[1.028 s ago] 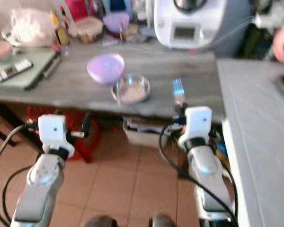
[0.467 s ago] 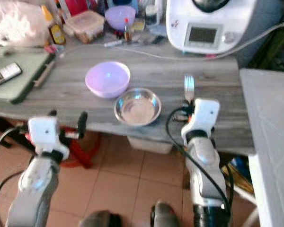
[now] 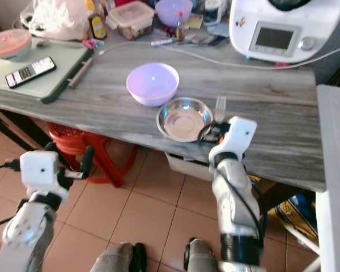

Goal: Setting the table

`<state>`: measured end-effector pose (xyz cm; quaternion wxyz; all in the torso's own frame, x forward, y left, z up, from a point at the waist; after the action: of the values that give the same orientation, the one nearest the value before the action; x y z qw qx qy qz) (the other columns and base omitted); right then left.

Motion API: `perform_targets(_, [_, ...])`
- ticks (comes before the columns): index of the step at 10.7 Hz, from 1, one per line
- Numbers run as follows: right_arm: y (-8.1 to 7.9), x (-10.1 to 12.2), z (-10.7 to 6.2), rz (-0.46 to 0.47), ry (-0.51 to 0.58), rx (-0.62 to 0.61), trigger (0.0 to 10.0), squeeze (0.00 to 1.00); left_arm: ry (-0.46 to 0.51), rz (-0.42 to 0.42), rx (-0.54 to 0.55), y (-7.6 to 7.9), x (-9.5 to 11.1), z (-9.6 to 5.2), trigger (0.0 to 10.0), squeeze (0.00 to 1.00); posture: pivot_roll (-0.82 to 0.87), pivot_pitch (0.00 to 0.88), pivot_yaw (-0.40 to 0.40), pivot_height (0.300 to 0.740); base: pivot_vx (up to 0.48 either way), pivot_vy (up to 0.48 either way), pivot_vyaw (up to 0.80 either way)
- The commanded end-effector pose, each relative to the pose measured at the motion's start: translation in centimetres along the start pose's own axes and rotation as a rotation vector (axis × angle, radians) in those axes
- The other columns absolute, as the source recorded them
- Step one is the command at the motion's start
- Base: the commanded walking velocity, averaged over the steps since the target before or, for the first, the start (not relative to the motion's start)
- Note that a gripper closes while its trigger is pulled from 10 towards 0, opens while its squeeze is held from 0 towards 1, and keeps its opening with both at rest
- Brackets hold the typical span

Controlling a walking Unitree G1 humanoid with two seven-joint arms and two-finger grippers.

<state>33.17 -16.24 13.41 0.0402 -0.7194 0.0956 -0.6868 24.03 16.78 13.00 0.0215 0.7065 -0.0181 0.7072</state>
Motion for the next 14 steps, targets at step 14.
perform_targets(14, [4.3,-0.3,-0.4,0.030,-0.089,-0.180,10.0,0.00,-0.049,-0.013,-0.050,0.1,0.2,-0.6,10.0,0.00,0.09,0.250,0.096,0.740,0.000,0.000,0.00])
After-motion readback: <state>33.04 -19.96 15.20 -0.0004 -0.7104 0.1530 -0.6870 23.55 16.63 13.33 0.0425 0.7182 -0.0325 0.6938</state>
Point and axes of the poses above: a point about 5 cm out from each wrist's last joint towards the gripper, its own z axis pointing out of the wrist towards the gripper, its own x axis along the axis of the wrist's last joint, y = z × x, the point moved 3 cm from there along z, pointing out of the wrist towards the gripper, and after that the axes turned 5 degrees about -z, right-handed, at the moved point
